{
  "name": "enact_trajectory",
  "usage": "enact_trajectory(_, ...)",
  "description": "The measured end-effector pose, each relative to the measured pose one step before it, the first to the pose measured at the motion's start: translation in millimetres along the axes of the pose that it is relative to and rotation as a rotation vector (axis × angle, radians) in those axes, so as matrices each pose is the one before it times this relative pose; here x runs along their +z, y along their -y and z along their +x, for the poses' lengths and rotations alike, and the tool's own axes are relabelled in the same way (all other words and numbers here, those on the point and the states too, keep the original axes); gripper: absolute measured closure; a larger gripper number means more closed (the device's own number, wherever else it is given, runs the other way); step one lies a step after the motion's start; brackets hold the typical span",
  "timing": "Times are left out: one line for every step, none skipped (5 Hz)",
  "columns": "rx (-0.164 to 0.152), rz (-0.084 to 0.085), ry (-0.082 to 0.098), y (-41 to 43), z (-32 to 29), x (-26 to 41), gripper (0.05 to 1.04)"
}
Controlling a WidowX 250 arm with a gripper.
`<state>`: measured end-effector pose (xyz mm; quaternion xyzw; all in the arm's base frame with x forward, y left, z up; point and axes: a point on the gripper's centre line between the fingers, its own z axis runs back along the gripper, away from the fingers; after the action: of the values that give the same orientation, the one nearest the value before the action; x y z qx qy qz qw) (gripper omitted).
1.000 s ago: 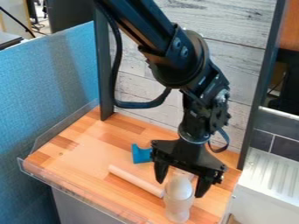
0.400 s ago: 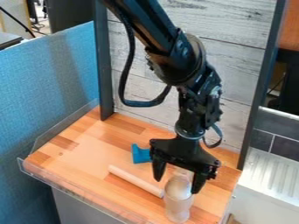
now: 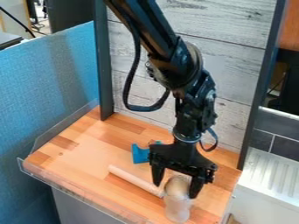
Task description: Remove the ball from the cup and put it behind the blue arch
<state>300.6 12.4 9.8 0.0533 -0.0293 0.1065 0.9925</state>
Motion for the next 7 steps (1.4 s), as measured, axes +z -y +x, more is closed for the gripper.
enact_trajectory(0.0018,-0.0076,-0.0175,-2.28,2.39,-4.18,0.338)
enact_trajectory(-0.0081,-0.0010,-0.0003,0.16,-0.05,0.00,0.341)
enact_trajectory(0.0024,-0.0220,-0.0090,1.07,-1.90,-0.07,0.341)
enact_trajectory(0.0243,-0.0644,-0.0221,-1.79,-4.24,22.51,0.341)
enact_trajectory(0.0493,-0.0693,0.0355,-3.26,10.59,35.84,0.341)
enact_trajectory(0.0502,-0.0510,-0.0171,-16.39,11.60,20.80,0.341)
enact_trajectory(0.0833,-0.0060,0.0341,-19.39,15.65,18.02,0.341)
